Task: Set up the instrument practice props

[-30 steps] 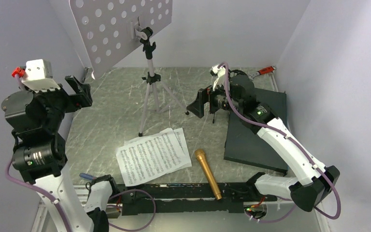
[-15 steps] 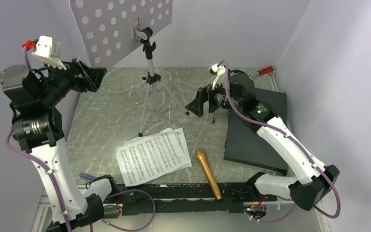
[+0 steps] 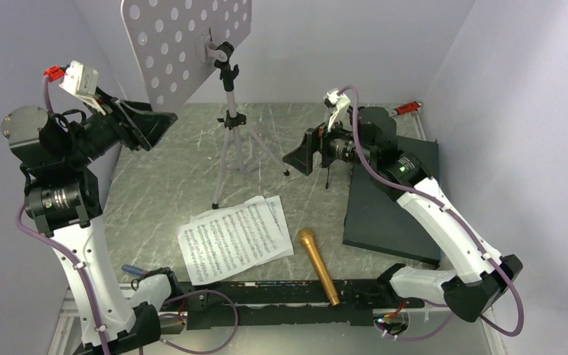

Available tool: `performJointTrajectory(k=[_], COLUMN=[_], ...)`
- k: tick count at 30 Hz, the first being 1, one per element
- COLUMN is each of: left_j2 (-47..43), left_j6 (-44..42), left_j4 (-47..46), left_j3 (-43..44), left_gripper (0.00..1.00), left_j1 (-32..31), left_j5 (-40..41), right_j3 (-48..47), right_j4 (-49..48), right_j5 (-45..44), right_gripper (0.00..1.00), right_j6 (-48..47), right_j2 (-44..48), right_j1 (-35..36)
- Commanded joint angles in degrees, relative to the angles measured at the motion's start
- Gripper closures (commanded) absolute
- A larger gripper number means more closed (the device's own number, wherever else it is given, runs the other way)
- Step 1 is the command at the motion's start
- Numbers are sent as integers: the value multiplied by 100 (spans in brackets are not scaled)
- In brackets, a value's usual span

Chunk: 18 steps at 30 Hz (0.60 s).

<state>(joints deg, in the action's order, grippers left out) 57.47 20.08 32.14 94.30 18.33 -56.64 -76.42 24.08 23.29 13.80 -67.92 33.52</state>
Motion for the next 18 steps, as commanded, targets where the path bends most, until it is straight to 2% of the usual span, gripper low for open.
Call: performJointTrajectory(k=[1,11,18], left_j2=[-243,-353,-374], left_j6=[572,1575,2434], left_j4=[-743,-2032,-3102], left_j3=[-260,-947,-1289], left_gripper=[35,23,21], left_j1=[-112,-246,-462], left_j5=[-779,-1313,-1416], right_j3=[-356,-432,-776], right_j4=[-155,-886,-1236], right_j5=[266,973,1414], right_gripper=[0,0,1], right_j6=[130,618,922], right_j2=[37,60,-137], right_j1=[-3,-3,55])
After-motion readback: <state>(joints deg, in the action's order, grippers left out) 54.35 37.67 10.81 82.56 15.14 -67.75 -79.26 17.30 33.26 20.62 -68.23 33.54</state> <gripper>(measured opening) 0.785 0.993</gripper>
